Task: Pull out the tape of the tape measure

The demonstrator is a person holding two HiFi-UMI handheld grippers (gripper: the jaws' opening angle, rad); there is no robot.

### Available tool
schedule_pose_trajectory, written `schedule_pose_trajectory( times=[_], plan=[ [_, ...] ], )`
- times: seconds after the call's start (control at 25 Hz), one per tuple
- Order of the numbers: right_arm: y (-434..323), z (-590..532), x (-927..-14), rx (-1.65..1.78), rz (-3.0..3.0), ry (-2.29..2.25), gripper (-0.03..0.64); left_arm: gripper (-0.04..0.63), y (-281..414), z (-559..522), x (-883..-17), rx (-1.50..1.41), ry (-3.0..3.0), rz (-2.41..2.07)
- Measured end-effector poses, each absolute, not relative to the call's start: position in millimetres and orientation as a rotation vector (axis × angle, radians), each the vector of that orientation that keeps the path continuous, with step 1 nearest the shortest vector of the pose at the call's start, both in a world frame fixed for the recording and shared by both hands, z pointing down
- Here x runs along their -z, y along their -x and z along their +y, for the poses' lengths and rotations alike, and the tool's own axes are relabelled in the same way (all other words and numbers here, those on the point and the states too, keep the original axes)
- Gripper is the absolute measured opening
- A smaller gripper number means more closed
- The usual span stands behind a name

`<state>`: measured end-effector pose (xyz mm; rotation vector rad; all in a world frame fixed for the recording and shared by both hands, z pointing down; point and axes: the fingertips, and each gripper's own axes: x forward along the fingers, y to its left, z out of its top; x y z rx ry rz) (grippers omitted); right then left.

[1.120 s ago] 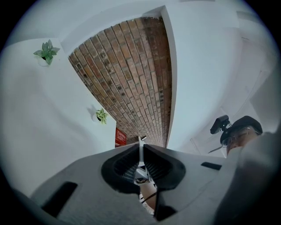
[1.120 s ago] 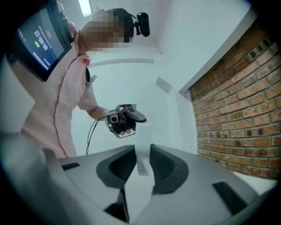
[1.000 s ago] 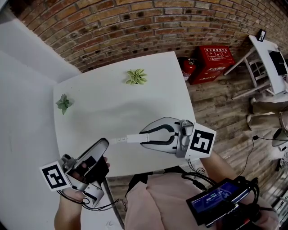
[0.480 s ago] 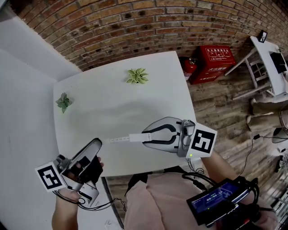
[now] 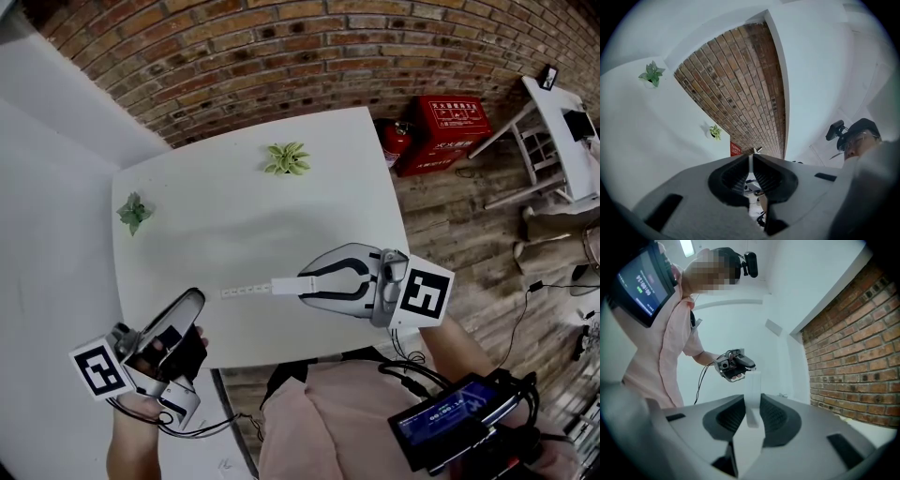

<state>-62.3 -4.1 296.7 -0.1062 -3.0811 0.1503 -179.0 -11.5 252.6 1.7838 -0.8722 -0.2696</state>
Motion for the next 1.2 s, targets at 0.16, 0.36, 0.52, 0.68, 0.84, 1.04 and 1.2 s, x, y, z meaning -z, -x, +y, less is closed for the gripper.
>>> schedule_pose_trajectory(
  times=[0.16, 0.36, 0.52, 0.68, 0.84, 1.04, 1.2],
  plan=[
    [61.9, -4.7, -297.0, -0.157, -3.083, 0.098, 0.098, 0.037, 186.8, -11.5, -249.7, 0.271, -1.790, -0.881],
    [55.1, -8.2, -297.5, -0.167, -3.075, 0.076, 0.098, 0.037, 192.6, -11.9, -243.2, 0.267, -1.807, -0.892],
    [54.7, -8.2, -298.2, -0.147, -3.070, 0.081, 0.098, 0.037, 196.4, -10.9, -244.1, 0.276, -1.800, -0.898],
    [55.1, -8.4, -298.2, -0.156, -3.068, 0.077, 0.098, 0.037, 197.4, -10.8, -243.8, 0.275, -1.804, -0.893],
    [56.3, -7.7, -298.5, -0.166, -3.068, 0.085, 0.098, 0.037, 202.4, -11.1, -243.1, 0.272, -1.809, -0.898],
    [55.5, -9.0, -298.6, -0.172, -3.068, 0.082, 0.098, 0.037, 212.0, -13.0, -240.9, 0.279, -1.807, -0.926],
    [50.2, -9.9, -302.5, -0.180, -3.055, 0.069, 0.098, 0.037, 214.5, -12.5, -240.4, 0.265, -1.812, -0.934]
  ],
)
